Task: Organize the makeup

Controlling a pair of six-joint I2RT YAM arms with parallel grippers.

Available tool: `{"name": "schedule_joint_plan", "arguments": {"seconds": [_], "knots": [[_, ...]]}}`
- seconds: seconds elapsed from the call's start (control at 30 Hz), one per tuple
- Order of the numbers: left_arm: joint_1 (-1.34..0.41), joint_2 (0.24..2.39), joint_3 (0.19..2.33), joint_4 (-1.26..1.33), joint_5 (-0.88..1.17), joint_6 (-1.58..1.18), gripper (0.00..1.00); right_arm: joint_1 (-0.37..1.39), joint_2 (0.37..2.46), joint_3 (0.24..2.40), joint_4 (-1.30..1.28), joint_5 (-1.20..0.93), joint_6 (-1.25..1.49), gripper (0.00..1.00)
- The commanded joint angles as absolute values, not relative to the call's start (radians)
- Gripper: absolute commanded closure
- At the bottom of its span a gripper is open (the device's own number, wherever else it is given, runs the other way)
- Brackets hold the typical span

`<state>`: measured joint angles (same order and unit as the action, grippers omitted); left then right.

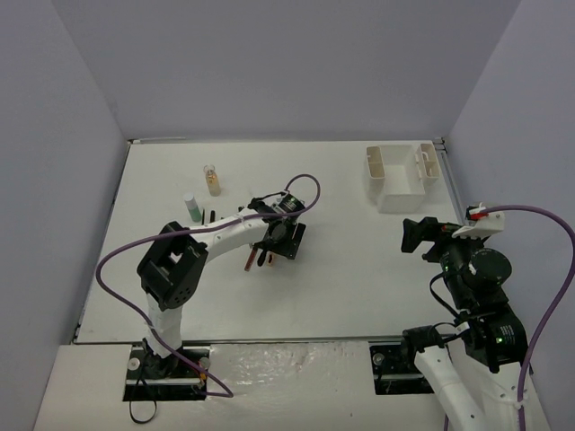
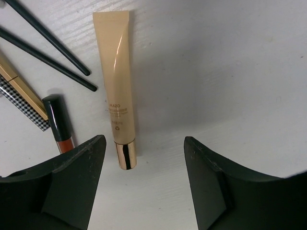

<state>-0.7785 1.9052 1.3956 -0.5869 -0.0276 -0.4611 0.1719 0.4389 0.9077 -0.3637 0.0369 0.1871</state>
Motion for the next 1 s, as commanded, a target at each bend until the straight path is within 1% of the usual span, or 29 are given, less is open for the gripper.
{"name": "schedule_joint_plan", "arguments": {"seconds": [0.0, 0.07, 0.27, 0.37, 0.57, 0.67, 0.77, 0.97], "knots": [[-0.767, 1.908, 1.436, -0.588, -0.046, -0.499, 0.38, 0.178, 0.440, 0.917, -0.296, 0.021, 0.194, 0.00], [-0.767, 1.917, 1.425, -0.582, -0.044, -0.505, 0.40, 0.178, 0.441, 0.918, -0.298, 0.021, 0.194, 0.00], [-0.767, 1.936, 1.395, -0.564, -0.043, -0.523, 0.50, 0.178, 0.454, 0.918, -0.299, 0.012, 0.209, 0.00], [-0.767, 1.936, 1.376, -0.547, -0.030, -0.529, 0.60, 0.178, 0.468, 0.917, -0.299, -0.016, 0.217, 0.00], [-0.782, 1.884, 1.353, -0.505, -0.017, -0.516, 0.88, 0.178, 0.502, 0.923, -0.311, -0.010, 0.236, 0.00], [-0.816, 1.822, 1.352, -0.464, -0.030, -0.472, 0.96, 0.178, 0.541, 0.947, -0.334, -0.036, 0.241, 0.00], [-0.855, 1.748, 1.337, -0.398, -0.069, -0.429, 1.00, 0.178, 0.579, 0.975, -0.355, -0.085, 0.253, 0.00], [-0.929, 1.579, 1.253, -0.169, -0.103, -0.316, 1.00, 0.178, 0.703, 1.014, -0.366, -0.192, 0.334, 0.04]]}}
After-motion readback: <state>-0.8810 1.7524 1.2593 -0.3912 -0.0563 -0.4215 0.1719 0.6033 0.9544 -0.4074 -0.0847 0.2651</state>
